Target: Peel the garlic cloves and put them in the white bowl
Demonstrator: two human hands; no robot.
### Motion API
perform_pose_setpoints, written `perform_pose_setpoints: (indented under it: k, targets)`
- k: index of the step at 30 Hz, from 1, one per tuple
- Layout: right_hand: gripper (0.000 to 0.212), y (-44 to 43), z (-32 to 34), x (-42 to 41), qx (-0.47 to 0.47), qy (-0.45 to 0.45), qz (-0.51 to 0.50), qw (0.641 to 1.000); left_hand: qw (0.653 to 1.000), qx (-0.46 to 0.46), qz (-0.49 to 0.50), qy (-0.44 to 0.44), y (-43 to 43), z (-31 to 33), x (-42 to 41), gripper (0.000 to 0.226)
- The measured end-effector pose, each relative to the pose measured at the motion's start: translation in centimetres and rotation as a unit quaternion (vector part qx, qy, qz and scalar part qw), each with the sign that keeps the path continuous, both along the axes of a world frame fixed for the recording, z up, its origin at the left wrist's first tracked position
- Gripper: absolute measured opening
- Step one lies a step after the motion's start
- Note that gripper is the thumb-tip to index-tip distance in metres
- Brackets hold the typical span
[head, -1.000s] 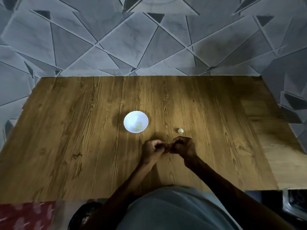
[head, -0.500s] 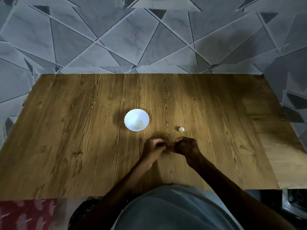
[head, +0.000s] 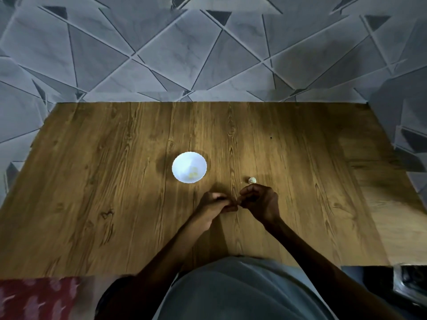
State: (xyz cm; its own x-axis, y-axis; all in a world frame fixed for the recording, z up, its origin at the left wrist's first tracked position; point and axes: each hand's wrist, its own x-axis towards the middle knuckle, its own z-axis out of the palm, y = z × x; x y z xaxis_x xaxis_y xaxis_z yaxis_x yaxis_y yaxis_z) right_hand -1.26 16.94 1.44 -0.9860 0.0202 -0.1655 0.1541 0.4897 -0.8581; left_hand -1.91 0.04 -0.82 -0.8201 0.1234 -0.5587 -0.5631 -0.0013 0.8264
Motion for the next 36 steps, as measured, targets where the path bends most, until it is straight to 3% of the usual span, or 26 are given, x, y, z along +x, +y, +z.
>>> perform_pose_setpoints:
  k: [3,5,10,14,20,26,32,36]
  targets:
    - [0.019,0.4,-0.2,-0.1,0.029,0.019,0.046,0.998,0.998,0.018,-0.046,-0.025,-0.1,0.3,-0.3,0.015]
    - [0.018,0.5,-0.3,-0.2,0.021,0.009,0.048,0.999,0.997,-0.017,-0.071,-0.02,0.0,0.5,-0.4,0.018]
    - [0.015,0.6,-0.6,-0.4,-0.005,-0.06,0.036,0.998,0.949,-0.252,-0.158,0.109,0.7,-0.3,-0.9,0.014]
    - [0.008,1.0,-1.2,-0.5,-0.041,-0.107,0.008,0.993,0.933,-0.296,-0.146,0.146,1.4,-0.8,-0.6,0.009]
    - [0.007,1.2,-2.0,-0.6,-0.074,-0.131,-0.042,0.988,0.926,-0.341,-0.095,0.129,1.4,-1.6,-0.7,0.023]
    - [0.011,1.2,-1.8,-0.4,-0.092,-0.115,-0.052,0.988,0.94,-0.295,-0.109,0.13,0.9,-1.6,-0.8,0.025]
    - [0.012,0.4,-2.0,-0.1,-0.092,-0.054,-0.057,0.993,0.982,-0.148,-0.072,0.088,1.0,-1.2,0.0,0.015]
    - [0.011,0.4,-2.2,-0.3,-0.119,-0.067,-0.046,0.99,0.984,-0.145,-0.027,0.098,1.2,-0.8,0.3,0.017]
